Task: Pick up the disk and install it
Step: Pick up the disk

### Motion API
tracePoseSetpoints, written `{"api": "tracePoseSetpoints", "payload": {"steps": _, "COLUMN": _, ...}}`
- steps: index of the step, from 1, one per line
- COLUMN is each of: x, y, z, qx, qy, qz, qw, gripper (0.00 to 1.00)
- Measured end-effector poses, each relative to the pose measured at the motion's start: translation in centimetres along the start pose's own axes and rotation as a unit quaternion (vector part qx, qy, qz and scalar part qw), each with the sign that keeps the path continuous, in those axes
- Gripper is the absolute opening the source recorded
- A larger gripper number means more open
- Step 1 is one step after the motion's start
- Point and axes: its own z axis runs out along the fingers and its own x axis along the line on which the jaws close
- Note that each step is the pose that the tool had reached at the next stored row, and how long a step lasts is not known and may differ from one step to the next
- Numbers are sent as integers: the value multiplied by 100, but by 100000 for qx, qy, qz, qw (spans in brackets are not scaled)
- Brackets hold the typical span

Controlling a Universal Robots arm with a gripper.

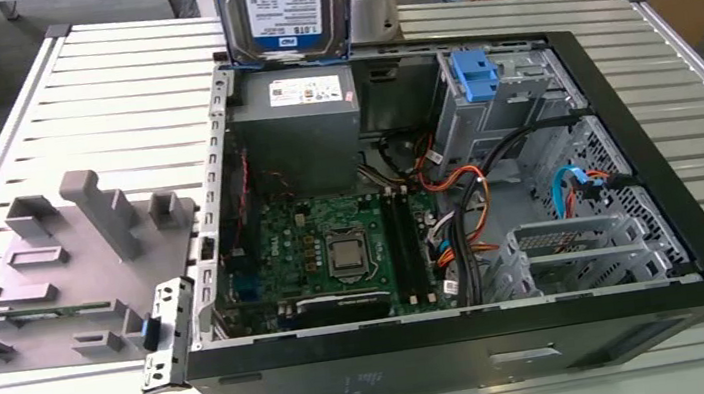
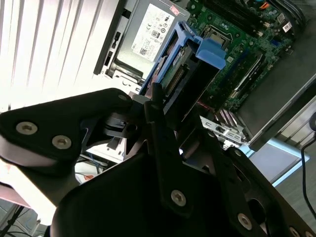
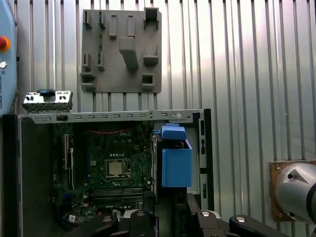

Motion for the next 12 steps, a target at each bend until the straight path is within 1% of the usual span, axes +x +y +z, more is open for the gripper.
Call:
{"api": "tracePoseSetpoints", "payload": {"steps": 8, "x": -5, "y": -99, "z": -2, "qx": 2, "qy": -3, "qz": -1, "qw": 100000, "gripper": 35}}
{"api": "tracePoseSetpoints", "payload": {"steps": 12, "x": -10, "y": -174, "z": -4, "qx": 0, "qy": 0, "qz": 0, "qw": 100000, "gripper": 35}}
